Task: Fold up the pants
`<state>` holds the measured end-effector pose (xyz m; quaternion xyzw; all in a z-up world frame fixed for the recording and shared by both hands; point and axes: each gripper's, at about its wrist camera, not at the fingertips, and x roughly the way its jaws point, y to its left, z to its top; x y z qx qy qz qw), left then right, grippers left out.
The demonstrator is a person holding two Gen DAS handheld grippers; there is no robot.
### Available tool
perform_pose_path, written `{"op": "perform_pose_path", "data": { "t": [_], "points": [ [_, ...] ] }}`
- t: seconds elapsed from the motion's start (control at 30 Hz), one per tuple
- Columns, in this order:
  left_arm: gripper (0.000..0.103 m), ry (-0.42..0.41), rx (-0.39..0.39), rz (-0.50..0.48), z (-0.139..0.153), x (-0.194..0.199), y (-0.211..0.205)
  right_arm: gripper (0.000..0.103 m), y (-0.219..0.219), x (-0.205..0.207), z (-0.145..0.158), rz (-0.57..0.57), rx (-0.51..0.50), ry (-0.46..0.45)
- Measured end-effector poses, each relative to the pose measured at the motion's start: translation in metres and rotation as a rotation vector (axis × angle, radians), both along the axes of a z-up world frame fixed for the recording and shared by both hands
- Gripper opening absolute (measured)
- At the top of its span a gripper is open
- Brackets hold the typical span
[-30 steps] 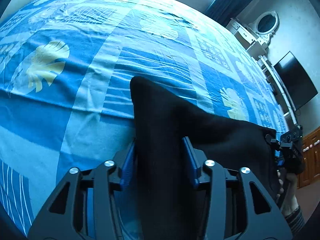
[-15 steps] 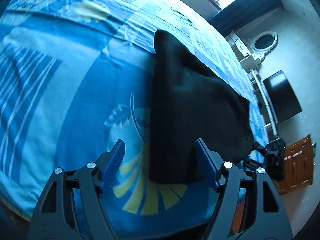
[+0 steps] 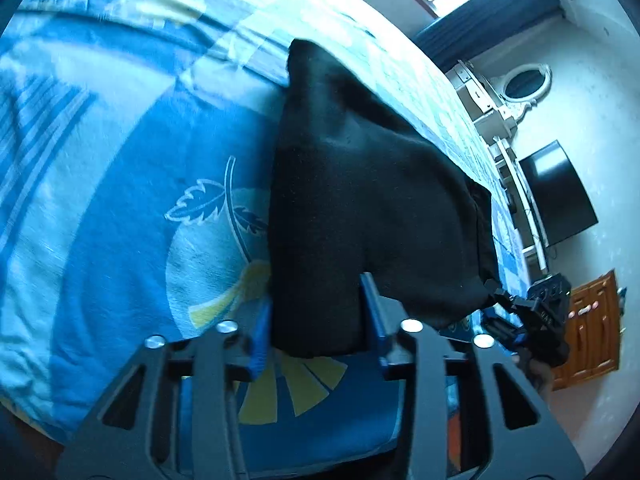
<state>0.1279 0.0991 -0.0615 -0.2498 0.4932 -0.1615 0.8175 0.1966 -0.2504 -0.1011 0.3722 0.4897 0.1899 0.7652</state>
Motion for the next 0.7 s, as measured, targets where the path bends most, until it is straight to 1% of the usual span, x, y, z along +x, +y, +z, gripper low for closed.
{"op": "perform_pose_path", "data": {
  "t": [0.07, 0.23, 0.33, 0.4, 0.43, 0.47, 0.5, 0.57, 0.6, 0.63, 0.67, 0.7],
  "points": [
    [0.032, -0.010, 0.021, -0.007, 0.007, -0.004, -0.001, 0.037, 0.000, -0.003, 0.004, 0.013, 0.002, -0.001],
    [0.031, 0.004, 0.018, -0.018, 0.007, -0.013, 0.002, 0.036, -0.002, -0.013, 0.000, 0.029, 0.024, 0.015],
    [0.032, 0.002, 0.031, -0.024, 0.006, -0.016, 0.003, 0.036, -0.002, -0.020, -0.003, 0.036, 0.026, 0.020],
    [0.034, -0.001, 0.045, -0.027, 0.003, -0.015, 0.003, 0.038, -0.001, -0.021, -0.006, 0.032, 0.010, 0.022],
    [0.036, -0.008, 0.051, -0.027, 0.002, -0.015, 0.003, 0.041, -0.003, -0.020, -0.007, 0.027, 0.011, 0.024],
    [0.040, -0.019, 0.071, -0.023, 0.003, -0.015, 0.001, 0.046, -0.004, -0.021, -0.008, 0.017, 0.020, 0.031],
    [0.044, -0.027, 0.091, -0.019, 0.005, -0.018, -0.001, 0.048, -0.004, -0.023, -0.009, 0.012, 0.024, 0.035],
    [0.049, -0.064, 0.167, -0.005, 0.011, -0.023, -0.005, 0.058, -0.005, -0.027, -0.006, 0.003, 0.013, 0.034],
    [0.055, -0.085, 0.208, 0.001, 0.015, -0.028, -0.007, 0.060, -0.006, -0.030, -0.004, -0.002, -0.003, 0.032],
    [0.059, -0.109, 0.260, 0.007, 0.020, -0.032, -0.011, 0.063, -0.007, -0.034, -0.003, -0.008, -0.017, 0.032],
    [0.067, -0.130, 0.309, 0.014, 0.024, -0.037, -0.015, 0.064, -0.009, -0.036, -0.003, -0.012, -0.023, 0.032],
    [0.074, -0.144, 0.336, 0.018, 0.026, -0.043, -0.017, 0.065, -0.011, -0.041, -0.002, -0.017, -0.031, 0.032]
  ]
}}
